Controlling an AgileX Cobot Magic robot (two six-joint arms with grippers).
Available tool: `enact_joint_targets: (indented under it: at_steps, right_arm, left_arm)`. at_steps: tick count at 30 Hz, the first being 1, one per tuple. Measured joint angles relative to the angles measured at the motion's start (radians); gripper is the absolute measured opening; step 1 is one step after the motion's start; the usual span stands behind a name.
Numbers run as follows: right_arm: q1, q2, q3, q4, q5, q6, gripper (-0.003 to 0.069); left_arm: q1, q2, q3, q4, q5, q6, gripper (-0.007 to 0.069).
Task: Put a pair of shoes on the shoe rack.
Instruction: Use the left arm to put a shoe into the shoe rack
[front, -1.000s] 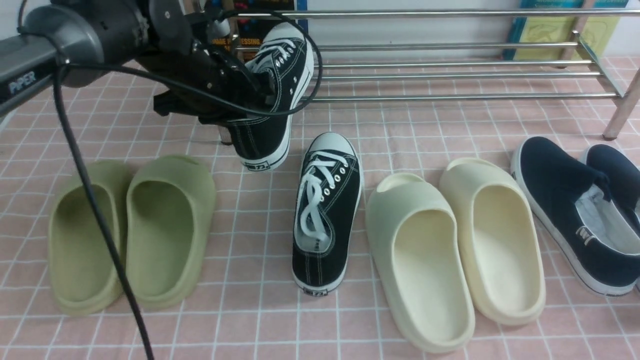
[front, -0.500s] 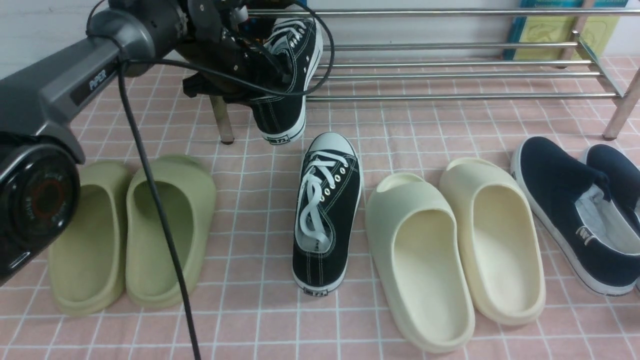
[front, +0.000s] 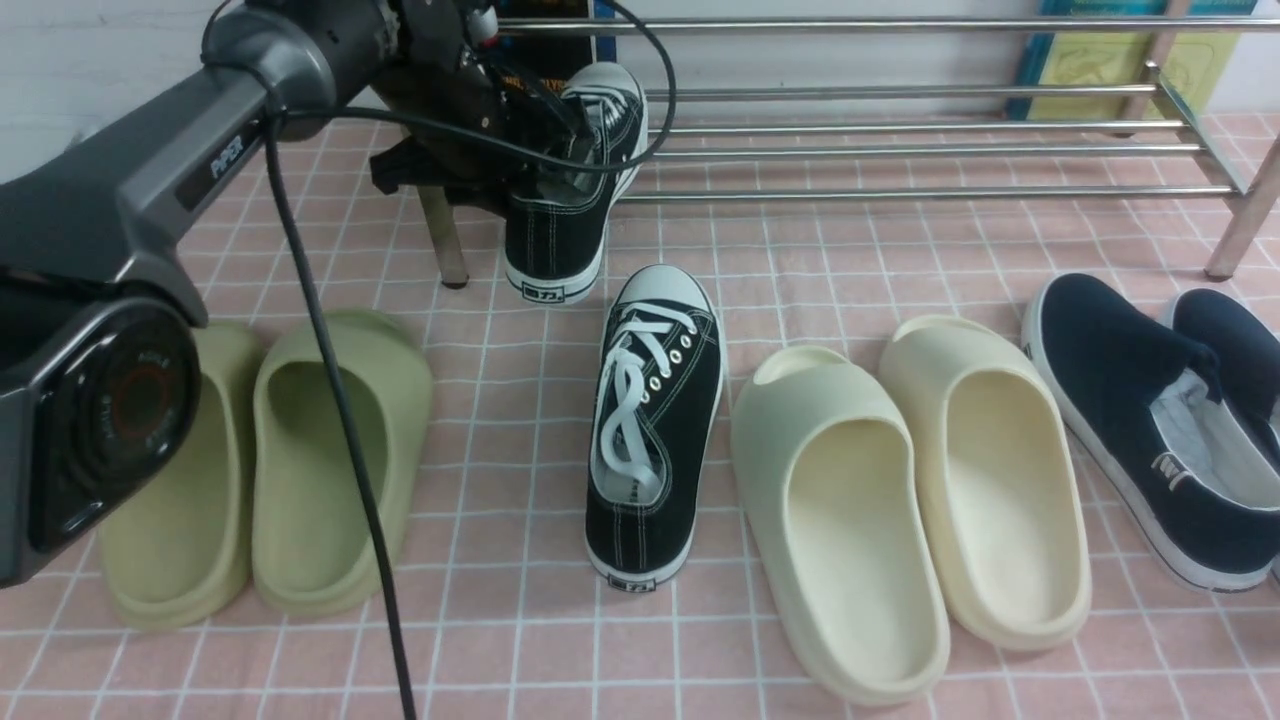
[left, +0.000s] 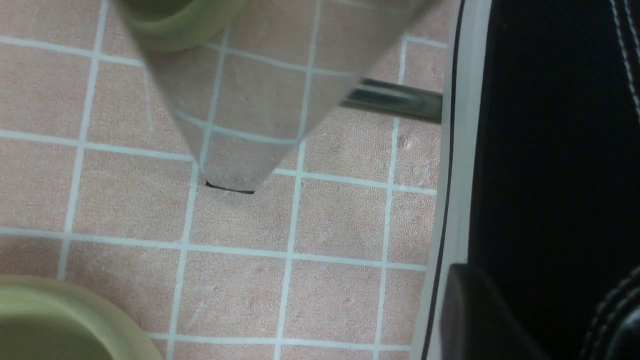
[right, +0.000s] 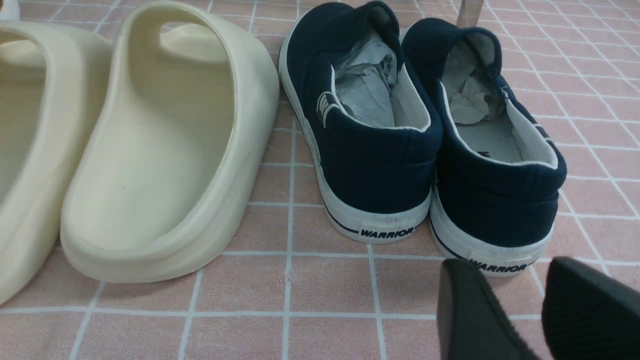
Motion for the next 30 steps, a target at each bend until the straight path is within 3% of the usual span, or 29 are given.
enact_joint_targets:
  at_steps: [5,9,16,21,27,30]
  right_arm:
    - [0.0,0.0,0.0,0.0,0.0,0.0,0.0239]
    - [0.0,0.0,0.0,0.0,0.0,0.0,0.0239]
    - [0.0,0.0,0.0,0.0,0.0,0.0,0.0239]
    - [0.0,0.0,0.0,0.0,0.0,0.0,0.0239]
    - [0.0,0.0,0.0,0.0,0.0,0.0,0.0239]
    - [0.0,0.0,0.0,0.0,0.0,0.0,0.0239]
  left_arm:
    - [0.0,-0.013,-0.003,0.012,0.043,0.039,0.0344]
    - [0.007,-0.046,-0.006,0.036,0.095,0.137,0.0349]
    - [0.016,-0.115,-0.018,0.111,0.206,0.235,0.0202]
    - [0.018,-0.118,-0.016,0.124,0.317,0.289,0.0035]
    - [0.018,-0.117,-0.016,0.099,0.329,0.33,0.0002]
    - [0.018,-0.133,0.028,0.028,0.327,0.387,0.0002]
